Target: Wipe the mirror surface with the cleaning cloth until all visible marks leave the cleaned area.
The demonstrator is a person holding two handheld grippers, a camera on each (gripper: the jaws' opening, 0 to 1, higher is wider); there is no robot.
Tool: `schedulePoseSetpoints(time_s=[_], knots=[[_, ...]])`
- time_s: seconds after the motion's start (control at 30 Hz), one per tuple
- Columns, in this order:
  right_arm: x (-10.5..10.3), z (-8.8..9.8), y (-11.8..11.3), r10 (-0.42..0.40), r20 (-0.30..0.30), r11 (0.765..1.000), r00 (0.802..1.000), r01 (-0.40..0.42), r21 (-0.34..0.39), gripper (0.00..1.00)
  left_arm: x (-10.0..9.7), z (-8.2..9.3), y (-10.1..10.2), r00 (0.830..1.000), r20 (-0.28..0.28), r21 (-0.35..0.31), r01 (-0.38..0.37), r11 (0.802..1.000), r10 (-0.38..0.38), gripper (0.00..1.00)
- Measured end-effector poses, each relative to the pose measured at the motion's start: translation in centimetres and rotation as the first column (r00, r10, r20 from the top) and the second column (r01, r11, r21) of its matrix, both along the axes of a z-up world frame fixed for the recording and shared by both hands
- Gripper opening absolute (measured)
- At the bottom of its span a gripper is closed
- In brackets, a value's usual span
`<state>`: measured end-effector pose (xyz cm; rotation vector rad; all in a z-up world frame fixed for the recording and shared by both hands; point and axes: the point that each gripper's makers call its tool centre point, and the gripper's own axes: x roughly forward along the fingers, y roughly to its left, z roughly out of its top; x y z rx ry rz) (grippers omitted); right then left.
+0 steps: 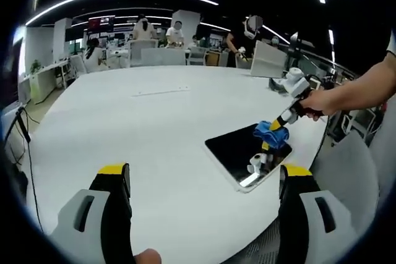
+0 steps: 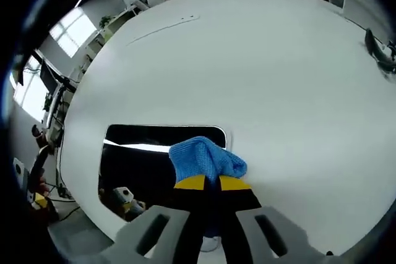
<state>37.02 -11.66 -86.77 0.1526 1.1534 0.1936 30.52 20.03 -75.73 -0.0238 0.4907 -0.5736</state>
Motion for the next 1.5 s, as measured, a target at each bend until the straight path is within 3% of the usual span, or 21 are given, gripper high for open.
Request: schedulePoseSetpoints(time_s=[0.27, 0.57, 1.07, 1.5], knots=[[0.2, 0.0, -0.1, -0.027, -0.013, 1.0, 1.0, 0.027, 0.01, 0.0, 0.8, 1.3, 1.3, 0.999, 0.032, -0.022, -0.011, 1.0, 0.012, 0.99], [-0.4, 0.2, -0.1, -0.028, 0.006, 0.999, 1.0, 0.029, -0.028, 0.0, -0.2, 0.2, 1.1, 1.0, 0.022, -0.038, -0.003, 0.999, 0.003, 0.99], [-3.0, 0.0, -0.3, -0.083, -0.007, 0.996, 0.997, 0.083, 0.016, 0.0, -1.1, 0.5, 0.9, 0.999, 0.034, -0.026, 0.023, 0.999, -0.022, 0.99], [-4.0, -0.2, -0.4, -0.105, -0.02, 0.994, 0.994, 0.106, 0.023, 0.0, -1.2, 0.5, 1.3, 0.998, 0.033, -0.014, 0.046, 0.999, -0.046, 0.99]])
